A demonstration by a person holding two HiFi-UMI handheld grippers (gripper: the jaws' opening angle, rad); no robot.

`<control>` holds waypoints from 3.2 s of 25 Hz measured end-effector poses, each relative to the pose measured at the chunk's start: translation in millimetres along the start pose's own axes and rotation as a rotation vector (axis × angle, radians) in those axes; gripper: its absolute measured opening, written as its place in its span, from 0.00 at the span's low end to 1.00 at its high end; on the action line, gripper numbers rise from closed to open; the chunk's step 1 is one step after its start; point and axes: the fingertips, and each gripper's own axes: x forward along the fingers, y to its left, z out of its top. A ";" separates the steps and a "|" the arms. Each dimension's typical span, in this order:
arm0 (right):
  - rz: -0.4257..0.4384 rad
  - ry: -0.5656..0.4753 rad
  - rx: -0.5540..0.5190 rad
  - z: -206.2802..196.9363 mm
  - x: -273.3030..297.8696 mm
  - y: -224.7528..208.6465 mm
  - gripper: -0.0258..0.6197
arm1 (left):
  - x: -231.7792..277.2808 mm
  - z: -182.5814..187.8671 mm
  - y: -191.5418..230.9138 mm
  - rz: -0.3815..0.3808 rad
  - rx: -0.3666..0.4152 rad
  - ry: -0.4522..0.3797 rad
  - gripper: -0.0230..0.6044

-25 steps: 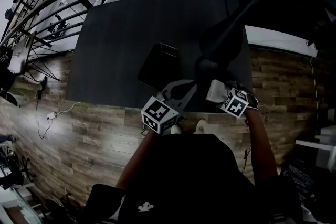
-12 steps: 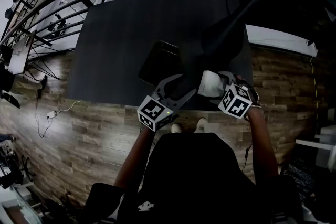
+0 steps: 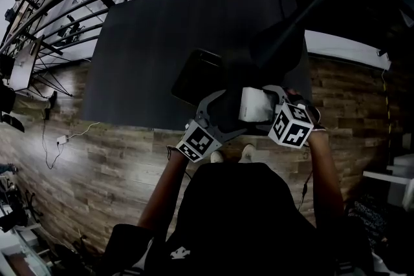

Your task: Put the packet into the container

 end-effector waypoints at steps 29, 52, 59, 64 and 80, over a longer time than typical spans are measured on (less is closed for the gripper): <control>0.203 0.055 -0.450 79.8 17.7 35.0 0.75 | -48.7 -15.0 0.7 0.021 0.170 0.136 0.82; 0.168 -0.021 -0.378 102.0 20.7 32.2 0.75 | -70.2 -11.1 13.9 0.043 0.227 0.246 0.72; 0.165 -0.068 -0.363 107.0 16.1 32.7 0.75 | -72.0 -9.6 14.5 0.037 0.250 0.246 0.72; 0.147 -0.050 -0.356 102.0 8.6 26.9 0.75 | -79.6 -21.4 20.3 0.052 0.255 0.325 0.72; 0.004 -0.143 -0.118 93.8 5.1 4.2 0.31 | -104.4 -33.8 81.7 0.263 0.089 0.300 0.72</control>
